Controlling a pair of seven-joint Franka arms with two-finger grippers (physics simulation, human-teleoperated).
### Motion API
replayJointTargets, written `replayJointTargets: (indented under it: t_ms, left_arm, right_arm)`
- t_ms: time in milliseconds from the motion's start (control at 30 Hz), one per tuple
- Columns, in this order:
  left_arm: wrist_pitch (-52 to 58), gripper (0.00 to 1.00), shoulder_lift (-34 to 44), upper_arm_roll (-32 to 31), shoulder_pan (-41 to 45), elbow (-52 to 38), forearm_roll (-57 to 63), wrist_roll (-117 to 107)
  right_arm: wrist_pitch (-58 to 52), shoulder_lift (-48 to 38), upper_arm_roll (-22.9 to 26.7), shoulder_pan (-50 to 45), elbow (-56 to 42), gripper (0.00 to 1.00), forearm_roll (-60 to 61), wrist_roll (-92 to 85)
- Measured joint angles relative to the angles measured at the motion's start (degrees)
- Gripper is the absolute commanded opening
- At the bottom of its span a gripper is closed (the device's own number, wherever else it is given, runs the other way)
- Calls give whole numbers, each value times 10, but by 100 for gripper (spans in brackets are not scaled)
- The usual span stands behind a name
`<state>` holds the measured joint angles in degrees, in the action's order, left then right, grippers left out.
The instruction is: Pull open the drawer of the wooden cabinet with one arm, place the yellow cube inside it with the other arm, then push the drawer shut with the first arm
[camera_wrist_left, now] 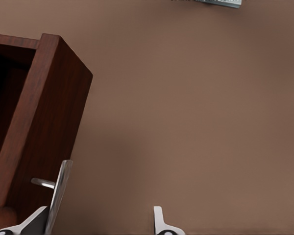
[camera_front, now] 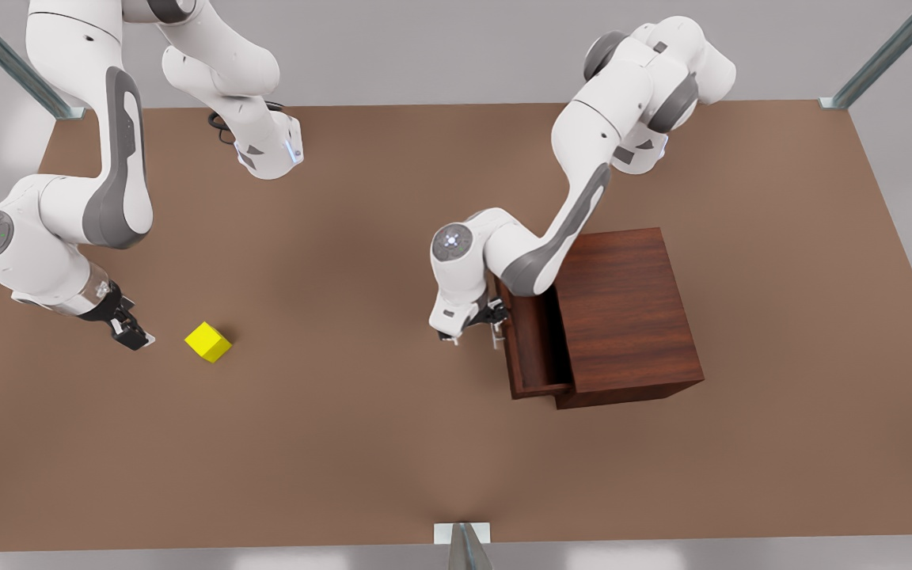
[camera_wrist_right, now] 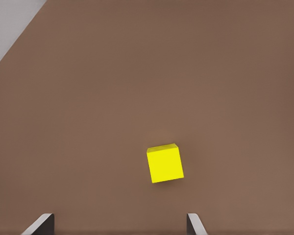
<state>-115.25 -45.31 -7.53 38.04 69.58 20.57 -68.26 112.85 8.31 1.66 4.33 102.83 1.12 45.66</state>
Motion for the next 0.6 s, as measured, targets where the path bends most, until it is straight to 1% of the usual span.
replayJointTargets:
  t_ms: [300, 367, 433, 500, 533, 600]
  left_arm:
    - [1, 100, -15, -5, 13, -27, 0, -13]
    - [30, 100, -7, -24, 13, -69, -1, -15]
    - [82, 100, 31, -38, 8, -96, -1, -11]
    - [145, 100, 87, -43, -46, -100, -9, 7]
    - [175, 100, 124, -45, -114, -92, -28, 27]
    - [222, 100, 158, -44, -281, -81, -78, 85]
  right_arm:
    - [0, 4, 0, 0, -4, 100, 0, 4]
    - [0, 11, -1, 0, -4, 100, 1, 5]
    - [-1, 19, -4, -3, -4, 100, 0, 6]
    - [-1, 27, -6, -11, -4, 100, 0, 7]
    - [0, 41, -6, -14, -4, 100, 0, 8]
    - [4, 77, -6, -27, -3, 100, -1, 8]
